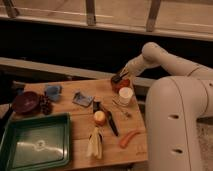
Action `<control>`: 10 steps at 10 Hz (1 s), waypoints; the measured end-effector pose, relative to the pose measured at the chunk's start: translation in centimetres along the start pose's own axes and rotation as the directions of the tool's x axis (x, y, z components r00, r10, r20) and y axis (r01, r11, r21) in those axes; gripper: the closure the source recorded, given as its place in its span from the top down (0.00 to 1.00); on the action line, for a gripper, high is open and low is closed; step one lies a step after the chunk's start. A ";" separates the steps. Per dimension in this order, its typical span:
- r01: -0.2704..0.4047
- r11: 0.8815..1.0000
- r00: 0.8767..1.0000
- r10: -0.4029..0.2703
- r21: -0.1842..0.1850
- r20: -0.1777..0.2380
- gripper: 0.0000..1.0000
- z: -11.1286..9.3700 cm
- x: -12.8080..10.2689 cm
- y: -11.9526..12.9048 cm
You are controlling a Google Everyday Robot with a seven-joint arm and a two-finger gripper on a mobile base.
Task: Place eraser in red bowl
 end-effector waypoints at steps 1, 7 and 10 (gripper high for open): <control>0.001 1.000 1.000 -0.001 0.000 -0.001 0.34 0.1 0.1 0.1; 0.000 1.000 1.000 0.000 0.001 -0.001 0.80 0.1 0.0 0.0; 0.000 1.000 1.000 0.000 0.001 -0.001 0.80 0.0 0.0 0.0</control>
